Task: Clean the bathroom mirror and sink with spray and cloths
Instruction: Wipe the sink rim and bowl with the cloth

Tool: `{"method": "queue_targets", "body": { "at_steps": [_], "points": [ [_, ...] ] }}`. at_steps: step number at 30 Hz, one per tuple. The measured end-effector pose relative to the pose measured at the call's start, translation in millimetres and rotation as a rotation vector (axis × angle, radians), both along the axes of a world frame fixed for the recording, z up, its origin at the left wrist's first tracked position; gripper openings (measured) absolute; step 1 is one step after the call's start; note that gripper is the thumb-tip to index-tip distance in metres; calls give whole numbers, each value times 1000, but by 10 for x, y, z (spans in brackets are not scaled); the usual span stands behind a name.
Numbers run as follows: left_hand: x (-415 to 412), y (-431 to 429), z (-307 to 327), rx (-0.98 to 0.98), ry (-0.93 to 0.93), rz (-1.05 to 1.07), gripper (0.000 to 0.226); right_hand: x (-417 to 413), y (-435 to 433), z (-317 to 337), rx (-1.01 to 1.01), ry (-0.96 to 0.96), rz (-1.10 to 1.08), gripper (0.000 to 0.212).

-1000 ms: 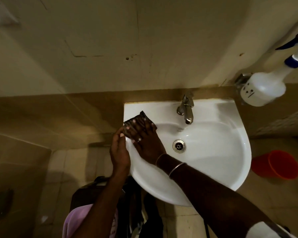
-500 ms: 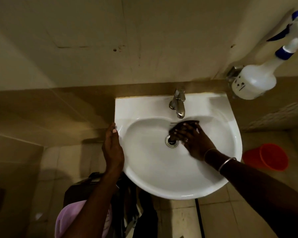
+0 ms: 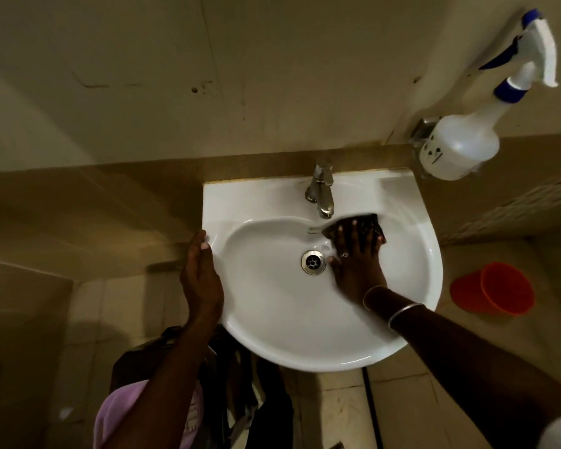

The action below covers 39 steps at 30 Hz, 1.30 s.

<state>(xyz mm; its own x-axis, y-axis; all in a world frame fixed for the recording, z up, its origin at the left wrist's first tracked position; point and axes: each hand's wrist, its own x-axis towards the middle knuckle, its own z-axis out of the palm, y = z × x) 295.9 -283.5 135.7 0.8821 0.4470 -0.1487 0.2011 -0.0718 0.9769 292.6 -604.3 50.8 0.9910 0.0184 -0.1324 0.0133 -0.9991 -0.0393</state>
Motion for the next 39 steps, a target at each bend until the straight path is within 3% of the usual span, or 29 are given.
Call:
{"method": "queue_targets", "body": {
  "at_steps": [7, 9, 15, 18, 22, 24, 26, 30, 35, 39],
  "points": [
    [9, -29, -83, 47, -33, 36, 34, 153, 90, 48, 84, -233, 299, 75],
    [6, -35, -82, 60, -40, 38, 34, 221, 136, 48, 93, -253, 407, 65],
    [0, -36, -92, 70, -39, 37, 36, 509, 563, 113, 74, -167, 741, 63],
    [-7, -41, -56, 46, -32, 40, 35, 485, 991, 2, 117, -49, 777, 64],
    [-23, -49, -52, 30, -29, 40, 36, 160, 1518, 7, 486, 34, 513, 61],
    [-17, -58, -64, 39, -38, 36, 36, 62, 1666, 160, 741, 84, 496, 61],
    [-13, -59, -62, 48, -46, 19, 37, 11, 1741, 313, 821, 142, 518, 63],
    [-21, -51, -26, 34, -24, 17, 34, 43, 1527, 248, 555, 140, 550, 59],
    [-33, -65, 21, 34, -15, -9, 34, -71, 504, 5, 164, 213, 376, 55],
    [-66, -55, 64, 42, -14, -33, 35, -213, -166, 220, -72, 171, 239, 57]
  ]
}}
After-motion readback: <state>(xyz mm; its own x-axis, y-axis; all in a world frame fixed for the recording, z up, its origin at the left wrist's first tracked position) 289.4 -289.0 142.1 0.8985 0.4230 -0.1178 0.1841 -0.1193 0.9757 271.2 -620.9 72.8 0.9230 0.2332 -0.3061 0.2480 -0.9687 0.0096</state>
